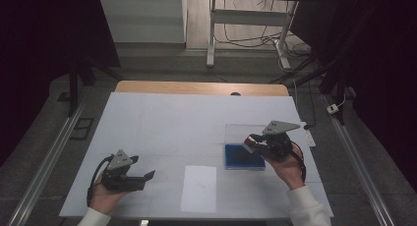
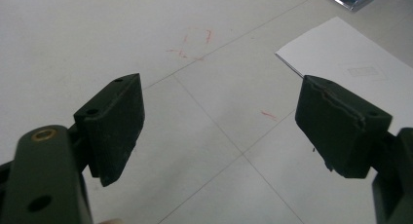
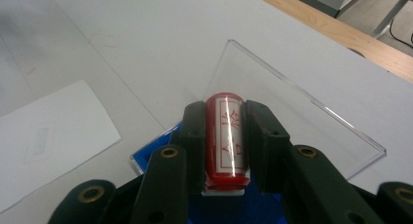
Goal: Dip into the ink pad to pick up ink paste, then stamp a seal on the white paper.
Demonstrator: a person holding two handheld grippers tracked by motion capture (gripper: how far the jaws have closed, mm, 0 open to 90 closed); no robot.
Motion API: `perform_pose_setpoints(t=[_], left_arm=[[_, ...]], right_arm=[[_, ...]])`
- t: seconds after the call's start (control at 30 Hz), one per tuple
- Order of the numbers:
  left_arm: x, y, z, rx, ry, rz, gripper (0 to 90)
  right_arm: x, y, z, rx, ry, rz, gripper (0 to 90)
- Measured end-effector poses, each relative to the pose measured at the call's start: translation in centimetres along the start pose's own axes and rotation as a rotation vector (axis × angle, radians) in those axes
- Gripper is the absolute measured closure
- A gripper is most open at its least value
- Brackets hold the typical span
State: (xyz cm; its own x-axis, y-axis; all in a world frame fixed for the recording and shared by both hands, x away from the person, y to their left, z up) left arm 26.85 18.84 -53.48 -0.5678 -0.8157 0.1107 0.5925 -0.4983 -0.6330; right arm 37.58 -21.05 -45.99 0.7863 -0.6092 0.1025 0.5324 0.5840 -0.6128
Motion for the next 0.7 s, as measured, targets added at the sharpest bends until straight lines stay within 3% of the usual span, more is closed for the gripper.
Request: perform_pose_setpoints(t=[0.2, 0.53, 0.7], left_arm=[[-0.1, 0.3, 0.1, -0.008, 0.004, 0.004, 18.5], [-0.1, 0.2, 0.1, -0.006, 0.001, 0.002, 18.3], [-0.2, 0.0, 0.0, -0.001, -0.003, 0.01, 18.4]], right_arm=[[-0.5, 0.0, 0.4, 0.004, -0.002, -0.005, 70.6], [-2.4, 0.5, 1.3, 0.011, -0.017, 0.062, 70.6], [-3.6, 1.0, 1.8, 0.008, -0.048, 0.084, 70.6]])
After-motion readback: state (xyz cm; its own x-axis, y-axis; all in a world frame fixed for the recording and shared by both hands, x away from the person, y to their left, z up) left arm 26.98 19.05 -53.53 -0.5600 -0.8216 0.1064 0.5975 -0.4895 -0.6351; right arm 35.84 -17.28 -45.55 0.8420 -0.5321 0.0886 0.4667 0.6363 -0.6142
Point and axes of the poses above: each handheld gripper's, and its own axes: y roughly forward along the jaws, z roughly out of its top, x roughly to its right, the point moved 5 cm from there along y, roughly forward along the jaws, and after that the axes turned 1 degree about -y, right-handed, at the moved point
